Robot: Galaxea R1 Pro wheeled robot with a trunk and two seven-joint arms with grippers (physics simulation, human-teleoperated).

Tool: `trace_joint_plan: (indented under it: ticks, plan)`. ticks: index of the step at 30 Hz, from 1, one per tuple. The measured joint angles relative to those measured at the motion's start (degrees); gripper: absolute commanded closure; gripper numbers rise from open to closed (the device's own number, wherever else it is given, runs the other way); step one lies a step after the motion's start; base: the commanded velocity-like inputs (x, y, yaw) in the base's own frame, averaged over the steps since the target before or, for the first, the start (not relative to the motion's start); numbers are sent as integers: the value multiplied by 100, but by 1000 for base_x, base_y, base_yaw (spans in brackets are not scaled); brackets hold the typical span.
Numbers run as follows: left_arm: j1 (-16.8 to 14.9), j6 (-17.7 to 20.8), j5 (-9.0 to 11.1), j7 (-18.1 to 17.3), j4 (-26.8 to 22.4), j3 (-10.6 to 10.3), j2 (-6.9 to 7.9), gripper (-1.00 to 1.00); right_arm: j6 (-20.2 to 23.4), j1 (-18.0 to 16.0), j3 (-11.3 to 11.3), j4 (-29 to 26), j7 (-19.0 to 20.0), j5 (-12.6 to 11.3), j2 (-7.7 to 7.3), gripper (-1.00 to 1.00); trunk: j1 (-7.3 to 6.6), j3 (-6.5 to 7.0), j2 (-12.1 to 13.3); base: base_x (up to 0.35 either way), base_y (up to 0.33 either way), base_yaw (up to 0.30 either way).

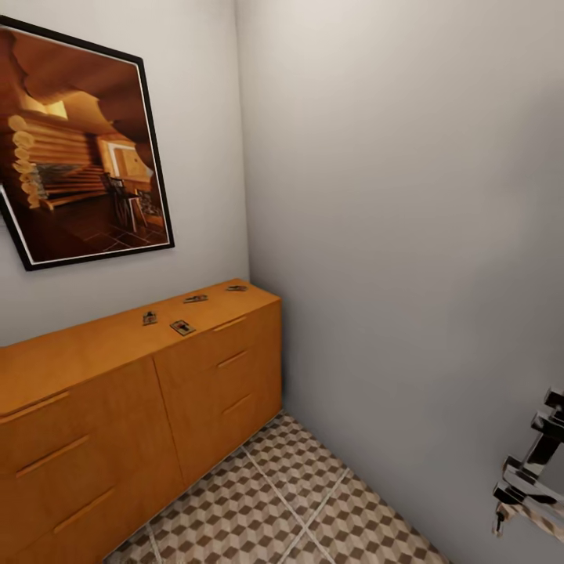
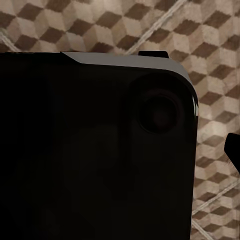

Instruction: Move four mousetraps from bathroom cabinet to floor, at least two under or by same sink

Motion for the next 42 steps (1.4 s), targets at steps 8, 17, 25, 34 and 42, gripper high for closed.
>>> trace_joint_plan:
  ticks: [8, 17, 25, 34, 42]
  plan:
    - [0, 0, 1, 0, -3, 1, -5, -100, 0, 0, -1, 0, 0, 0, 0, -100, 1, 0, 0, 2, -5, 157]
    - [0, 0, 1, 0, -4, 1, -40, -100, 0, 0, -1, 0, 0, 0, 0, -100, 1, 0, 0, 0, -1, 161]
    - [0, 0, 1, 0, -4, 1, -48, -100, 0, 0, -1, 0, 0, 0, 0, -100, 1, 0, 0, 0, 0, 163]
    - [0, 0, 1, 0, -4, 1, -76, -100, 0, 0, -1, 0, 0, 0, 0, -100, 1, 0, 0, 0, 0, 164]
    - [0, 0, 0, 0, -4, 1, -84, -100, 0, 0, -1, 0, 0, 0, 0, -100, 1, 0, 0, 0, 0, 165]
